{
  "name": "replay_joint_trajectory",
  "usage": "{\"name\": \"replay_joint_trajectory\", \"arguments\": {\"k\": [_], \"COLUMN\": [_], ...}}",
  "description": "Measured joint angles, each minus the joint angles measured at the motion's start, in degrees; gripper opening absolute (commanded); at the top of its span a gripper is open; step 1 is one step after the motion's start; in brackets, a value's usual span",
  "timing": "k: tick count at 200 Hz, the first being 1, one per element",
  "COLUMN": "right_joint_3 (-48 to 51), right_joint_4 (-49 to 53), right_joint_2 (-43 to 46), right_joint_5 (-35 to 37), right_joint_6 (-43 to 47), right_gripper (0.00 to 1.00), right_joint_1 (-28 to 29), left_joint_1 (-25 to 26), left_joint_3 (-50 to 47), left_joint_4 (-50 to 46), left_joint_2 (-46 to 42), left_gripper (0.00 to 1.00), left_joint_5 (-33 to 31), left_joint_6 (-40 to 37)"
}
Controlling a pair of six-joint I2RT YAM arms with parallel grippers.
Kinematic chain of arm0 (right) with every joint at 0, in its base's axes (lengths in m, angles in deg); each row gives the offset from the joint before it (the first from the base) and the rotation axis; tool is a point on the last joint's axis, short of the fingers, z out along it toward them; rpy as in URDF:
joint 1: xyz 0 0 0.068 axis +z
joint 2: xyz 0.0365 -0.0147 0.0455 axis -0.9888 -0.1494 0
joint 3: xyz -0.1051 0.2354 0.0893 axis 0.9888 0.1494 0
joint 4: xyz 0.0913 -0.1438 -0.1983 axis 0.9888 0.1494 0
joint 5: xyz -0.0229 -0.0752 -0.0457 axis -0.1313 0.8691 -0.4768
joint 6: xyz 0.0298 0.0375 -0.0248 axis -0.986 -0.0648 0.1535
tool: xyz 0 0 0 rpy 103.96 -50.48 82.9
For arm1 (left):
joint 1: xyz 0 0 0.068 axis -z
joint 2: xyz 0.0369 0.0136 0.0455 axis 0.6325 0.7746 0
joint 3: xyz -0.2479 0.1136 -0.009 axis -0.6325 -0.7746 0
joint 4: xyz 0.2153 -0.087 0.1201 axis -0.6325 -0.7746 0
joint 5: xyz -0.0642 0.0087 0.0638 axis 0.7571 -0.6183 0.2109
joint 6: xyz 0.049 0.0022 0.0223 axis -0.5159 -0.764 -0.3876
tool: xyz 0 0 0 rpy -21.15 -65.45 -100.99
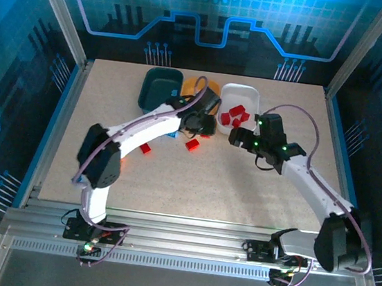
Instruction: Sort the legos into containers by color
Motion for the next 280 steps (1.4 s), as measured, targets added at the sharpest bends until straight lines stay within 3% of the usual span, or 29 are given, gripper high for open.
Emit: {"name": "replay_joint_trajectory", "arguments": {"k": [53, 127, 157, 180, 216, 243, 264, 280], "right_joint_3": [3.2, 4.4, 4.4, 4.4, 4.4, 4.4, 4.6, 4.7], "right_joint_4": [5.1, 11.4, 12.5, 12.9, 12.8, 12.2, 10.2, 8.2], "right_joint_2": [10.5, 17.1, 17.2, 17.2, 17.0, 16.5, 15.2, 12.7], "right_joint_5": [2.2, 3.0, 3.0, 3.0, 3.1, 2.6, 1.6, 1.1], "right_joint_6": [0.1, 1.2, 1.8, 2.5, 3.1, 3.1, 3.1, 3.1], "right_gripper": [1.00, 1.00, 1.00, 1.00, 1.00, 1.00, 1.00, 1.00], "right_joint_1": [-1.1, -2.6, -3.0, -3.3, -3.4, -3.4, -3.1, -1.4], "left_joint_1": [0.0, -0.2, -0.8, -1.7, -2.8, -3.0, -4.0, -7.7], "left_joint_3": [16.6, 26.9, 31.0, 31.8, 31.7, 18.7, -0.6, -14.2], "left_joint_4": [1.8, 7.2, 7.6, 7.5, 7.5, 9.8, 13.1, 14.8], "left_joint_2": [14.6, 22.5, 25.8, 26.9, 26.4, 16.9, 0.9, -12.9], "left_gripper": [0.27, 0.34, 0.49, 0.69, 0.71, 0.72, 0.73, 0.73], "left_joint_5": [3.3, 2.7, 2.3, 2.8, 3.9, 3.8, 3.8, 3.8], "left_joint_6": [-2.4, -3.7, -3.6, -3.6, -4.9, -5.3, -4.1, -1.2]}}
